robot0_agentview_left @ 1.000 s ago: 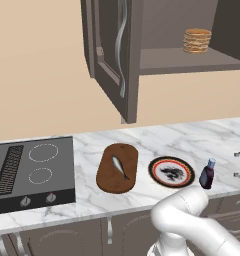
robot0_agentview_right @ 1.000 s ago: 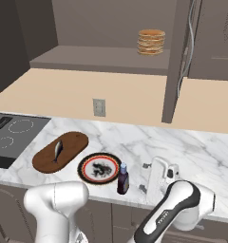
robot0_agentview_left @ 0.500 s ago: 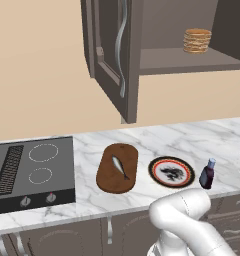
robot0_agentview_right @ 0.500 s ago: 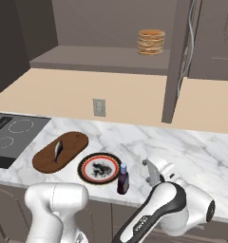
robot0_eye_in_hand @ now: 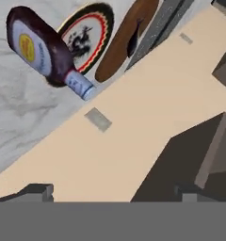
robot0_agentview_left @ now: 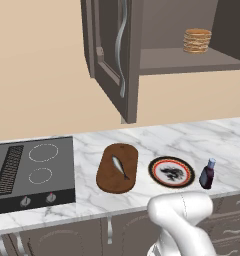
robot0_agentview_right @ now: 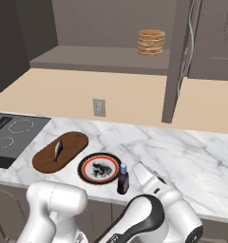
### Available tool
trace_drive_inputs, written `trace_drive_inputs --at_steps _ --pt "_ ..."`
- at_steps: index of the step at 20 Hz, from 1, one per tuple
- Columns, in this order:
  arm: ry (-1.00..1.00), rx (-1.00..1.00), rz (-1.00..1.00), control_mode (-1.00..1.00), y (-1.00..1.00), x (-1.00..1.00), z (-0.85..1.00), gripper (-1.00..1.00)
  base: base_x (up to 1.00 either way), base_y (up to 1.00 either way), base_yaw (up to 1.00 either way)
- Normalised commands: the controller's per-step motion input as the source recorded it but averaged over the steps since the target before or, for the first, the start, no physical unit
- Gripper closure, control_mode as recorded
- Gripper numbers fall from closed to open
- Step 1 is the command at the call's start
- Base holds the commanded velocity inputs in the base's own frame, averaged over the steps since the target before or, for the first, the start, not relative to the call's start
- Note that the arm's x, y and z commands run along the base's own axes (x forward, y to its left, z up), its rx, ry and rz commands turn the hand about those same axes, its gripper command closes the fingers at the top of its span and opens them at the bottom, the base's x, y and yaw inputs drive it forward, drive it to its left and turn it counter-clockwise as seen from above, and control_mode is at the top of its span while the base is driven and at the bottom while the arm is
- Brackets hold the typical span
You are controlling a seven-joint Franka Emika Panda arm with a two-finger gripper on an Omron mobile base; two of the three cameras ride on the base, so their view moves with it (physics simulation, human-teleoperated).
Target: Pick the fish from the plate and place it on the cutting board. Then pick the condiment bottle from the cabinet and place it next to the cutting board.
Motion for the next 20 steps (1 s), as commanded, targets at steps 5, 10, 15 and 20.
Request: trace_drive_inputs --at_steps 5,10,15,20 --pt "-0.49 -0.42 -0.21 -1.0 0.0 -0.38 0.41 -1.0 0.0 0.0 0.0" --pt "-0.41 -0.41 -0.21 -1.0 0.0 -0.37 0.54 -1.0 0.0 0.0 0.0" --pt "-0.16 -0.3 -0.16 -1.0 0.03 -0.55 0.44 -1.0 0.0 0.0 0.0" --pt "-0.13 -0.29 -0.13 -1.0 0.1 -0.72 0.24 -1.0 0.0 0.0 0.0"
